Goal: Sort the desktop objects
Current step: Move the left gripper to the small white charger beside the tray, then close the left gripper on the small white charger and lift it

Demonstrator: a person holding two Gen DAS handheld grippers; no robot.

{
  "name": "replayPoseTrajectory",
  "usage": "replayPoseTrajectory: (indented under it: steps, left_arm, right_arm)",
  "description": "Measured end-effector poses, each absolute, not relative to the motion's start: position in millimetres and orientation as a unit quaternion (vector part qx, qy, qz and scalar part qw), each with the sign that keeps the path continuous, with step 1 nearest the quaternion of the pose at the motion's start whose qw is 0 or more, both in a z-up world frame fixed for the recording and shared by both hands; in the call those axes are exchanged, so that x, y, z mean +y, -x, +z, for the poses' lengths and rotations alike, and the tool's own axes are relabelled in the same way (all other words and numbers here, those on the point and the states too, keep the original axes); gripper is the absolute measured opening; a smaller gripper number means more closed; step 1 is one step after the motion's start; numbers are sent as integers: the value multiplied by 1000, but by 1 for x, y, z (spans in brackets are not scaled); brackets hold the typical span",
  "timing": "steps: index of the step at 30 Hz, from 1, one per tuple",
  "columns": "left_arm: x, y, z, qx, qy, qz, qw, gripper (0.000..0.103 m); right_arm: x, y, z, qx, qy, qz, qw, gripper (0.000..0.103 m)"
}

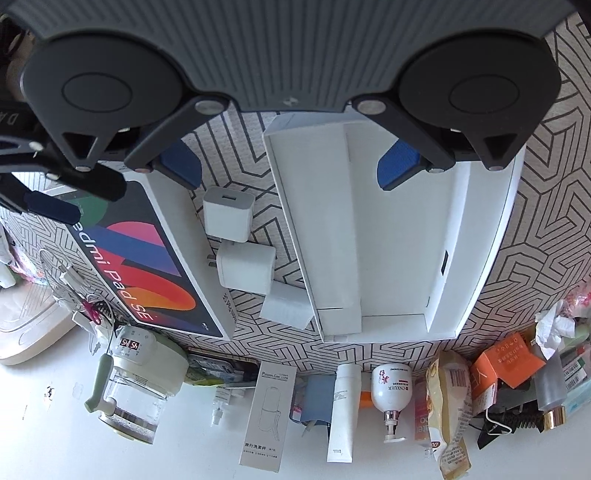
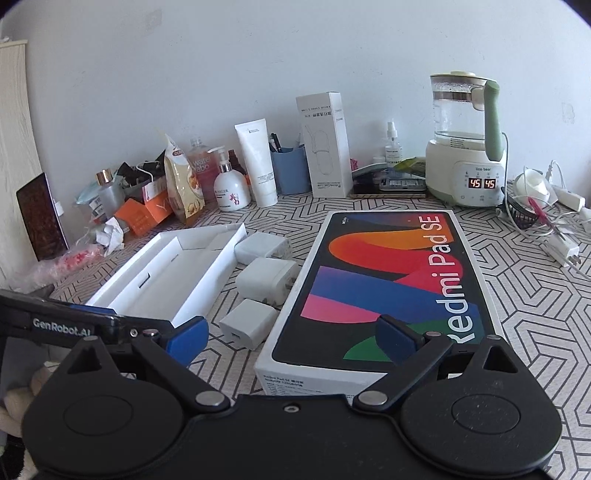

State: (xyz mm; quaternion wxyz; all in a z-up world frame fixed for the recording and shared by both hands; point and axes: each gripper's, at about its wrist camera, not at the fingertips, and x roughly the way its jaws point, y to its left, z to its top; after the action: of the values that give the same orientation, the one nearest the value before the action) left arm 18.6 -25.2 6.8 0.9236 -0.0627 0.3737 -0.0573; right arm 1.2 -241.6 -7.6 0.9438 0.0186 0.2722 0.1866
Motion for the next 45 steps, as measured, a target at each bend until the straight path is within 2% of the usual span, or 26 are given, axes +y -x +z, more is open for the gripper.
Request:
replayPoseTrajectory:
  steps: [5,10,13,16,19,26,29,30,31,39,41,42,45]
  left_arm:
    - [-23,-18,9,369,39,-48,927,103]
    - [-8,-32,1,397,78,-54,913,103]
    - [-8,-34,6,384,70,-52,919,103]
    - [-18,-34,13,367,54,-79,925,103]
    - [-32,-36,13,360,48,-105,926,102]
    - [-55,-42,19,356,36,-111,927,96]
    - [-62,-51,17,371,36,-121,920,71]
    - [-64,-55,15,379,38,-131,915,56]
    - [-66,-59,11,389,42,-141,909,50]
    - [-84,-71,0,391,-4,-118,913,50]
    - [-84,-74,-1,396,1,-128,909,44]
    - [-84,-75,-2,398,4,-134,907,36]
    - [-84,-76,-3,393,-8,-122,911,35]
  right_arm:
    - [-244,-15,-8,300,-11,212,930,99]
    - [-236,-18,-3,293,24,234,927,99]
    - [-235,-13,-2,286,32,241,927,98]
    - [-242,-10,-4,281,32,231,931,96]
    - [-251,-9,-5,276,27,220,935,86]
    - [-265,-14,-10,251,3,220,942,87]
    - [-264,-20,-14,246,-3,228,942,87]
    - [-264,-22,-15,245,-3,225,943,87]
    - [-266,-23,-17,245,-4,221,944,87]
    - [-278,-24,-17,235,-20,205,950,88]
    - [-277,-24,-17,234,-18,206,950,88]
    - [-276,-25,-17,235,-16,206,950,88]
    - [-273,-26,-19,238,-10,206,949,88]
